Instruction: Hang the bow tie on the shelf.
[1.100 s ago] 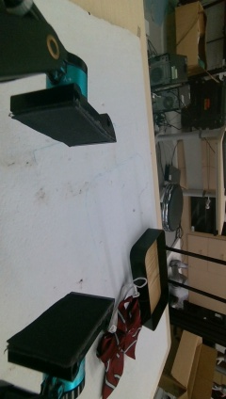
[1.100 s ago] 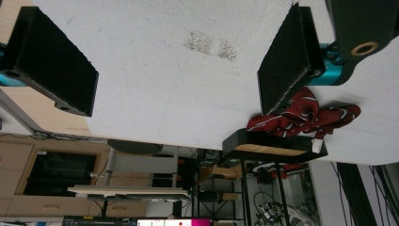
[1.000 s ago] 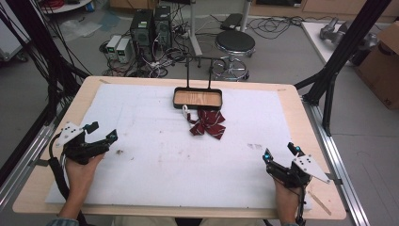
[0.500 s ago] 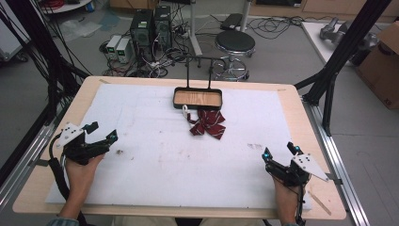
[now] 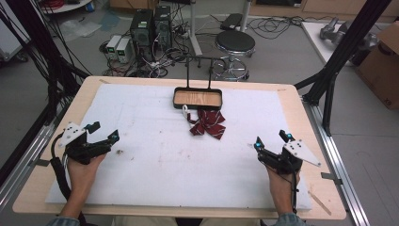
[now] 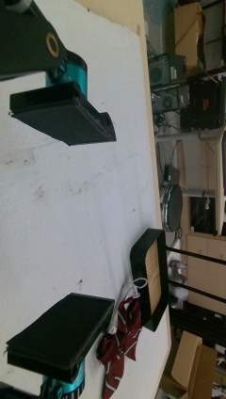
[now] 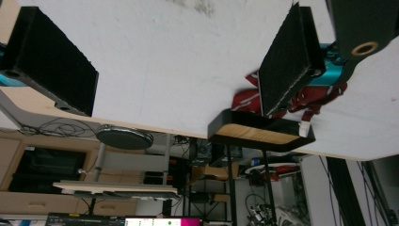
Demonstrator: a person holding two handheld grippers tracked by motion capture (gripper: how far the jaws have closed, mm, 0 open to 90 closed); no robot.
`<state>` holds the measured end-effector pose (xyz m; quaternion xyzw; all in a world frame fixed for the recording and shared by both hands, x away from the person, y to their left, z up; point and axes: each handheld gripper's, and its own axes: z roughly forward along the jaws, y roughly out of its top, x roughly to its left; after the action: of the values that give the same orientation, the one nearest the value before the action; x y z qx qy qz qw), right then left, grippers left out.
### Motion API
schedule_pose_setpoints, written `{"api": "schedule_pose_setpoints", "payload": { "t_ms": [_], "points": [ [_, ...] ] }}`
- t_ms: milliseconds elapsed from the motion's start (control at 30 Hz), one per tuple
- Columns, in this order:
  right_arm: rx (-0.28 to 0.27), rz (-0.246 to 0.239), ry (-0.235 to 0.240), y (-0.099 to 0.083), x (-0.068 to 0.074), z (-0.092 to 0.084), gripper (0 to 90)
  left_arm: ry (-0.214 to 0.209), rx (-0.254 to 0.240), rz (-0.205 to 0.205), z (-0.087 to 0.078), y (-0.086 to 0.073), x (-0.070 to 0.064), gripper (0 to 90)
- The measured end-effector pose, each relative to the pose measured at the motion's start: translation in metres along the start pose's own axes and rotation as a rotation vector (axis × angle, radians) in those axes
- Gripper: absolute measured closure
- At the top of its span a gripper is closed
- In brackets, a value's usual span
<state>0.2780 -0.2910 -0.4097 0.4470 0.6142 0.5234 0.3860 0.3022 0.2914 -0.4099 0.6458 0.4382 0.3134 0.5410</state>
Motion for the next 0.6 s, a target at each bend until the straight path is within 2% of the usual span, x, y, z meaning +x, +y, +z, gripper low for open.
{"api": "schedule_pose_setpoints", "payload": {
  "t_ms": [200,367,433,533,600],
  "points": [
    [-0.01,-0.019,0.041,0.017,0.009,0.023,13.8,-0.006,0.003,0.005,0.001,0.0,-0.001,17.6],
    [0.008,-0.014,0.068,0.025,0.016,0.045,13.9,-0.008,0.003,0.0,0.001,-0.001,-0.001,17.6],
    [0.01,-0.012,0.069,0.026,0.017,0.048,13.9,-0.009,0.001,0.0,0.002,-0.001,-0.002,17.6],
    [0.024,-0.002,0.086,0.034,0.024,0.066,14.3,-0.009,0.005,0.003,0.003,-0.001,-0.001,17.6],
    [0.026,0.001,0.092,0.035,0.026,0.07,14.4,-0.01,0.005,0.003,0.003,-0.001,-0.001,17.5]
  ]
}}
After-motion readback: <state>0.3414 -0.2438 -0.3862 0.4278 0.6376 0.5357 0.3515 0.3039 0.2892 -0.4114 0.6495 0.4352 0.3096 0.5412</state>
